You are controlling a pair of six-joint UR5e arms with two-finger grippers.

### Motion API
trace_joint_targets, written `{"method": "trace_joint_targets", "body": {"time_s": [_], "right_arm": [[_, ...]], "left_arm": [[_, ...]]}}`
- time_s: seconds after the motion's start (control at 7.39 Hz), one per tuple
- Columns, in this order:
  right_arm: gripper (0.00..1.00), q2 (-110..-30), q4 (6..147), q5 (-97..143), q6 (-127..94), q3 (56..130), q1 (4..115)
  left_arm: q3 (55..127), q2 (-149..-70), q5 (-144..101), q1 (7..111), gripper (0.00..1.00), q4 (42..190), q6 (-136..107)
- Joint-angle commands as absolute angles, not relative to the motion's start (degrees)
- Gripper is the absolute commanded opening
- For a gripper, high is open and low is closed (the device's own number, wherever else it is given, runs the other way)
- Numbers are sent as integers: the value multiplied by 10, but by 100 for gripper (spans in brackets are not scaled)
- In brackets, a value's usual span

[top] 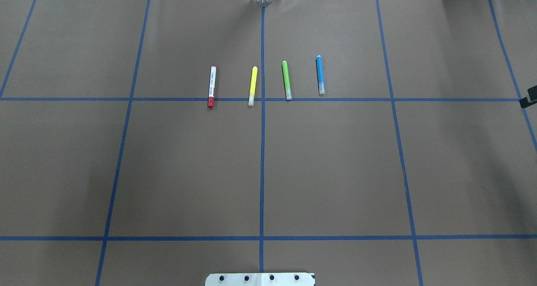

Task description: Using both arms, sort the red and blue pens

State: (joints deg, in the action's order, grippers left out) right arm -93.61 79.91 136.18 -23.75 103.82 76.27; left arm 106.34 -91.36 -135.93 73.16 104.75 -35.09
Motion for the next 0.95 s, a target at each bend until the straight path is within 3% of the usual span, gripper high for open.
{"method": "trace_joint_targets", "body": {"time_s": [0.0, 0.27, 0.41, 0.81], "right_arm": [[100, -936, 783, 1353, -237, 1031, 761], [100, -936, 783, 1353, -238, 1031, 761], [100, -936, 783, 1354, -238, 1031, 761], [100, -937, 783, 1354, -238, 1031, 761]], "left_arm": [[1049, -1008, -1297, 632, 99, 1016, -411], [989, -1156, -1294, 571, 99, 872, -420], [971, -1179, -1273, 531, 99, 873, -419], [722, -1384, -1270, 485, 99, 899, -427]]}}
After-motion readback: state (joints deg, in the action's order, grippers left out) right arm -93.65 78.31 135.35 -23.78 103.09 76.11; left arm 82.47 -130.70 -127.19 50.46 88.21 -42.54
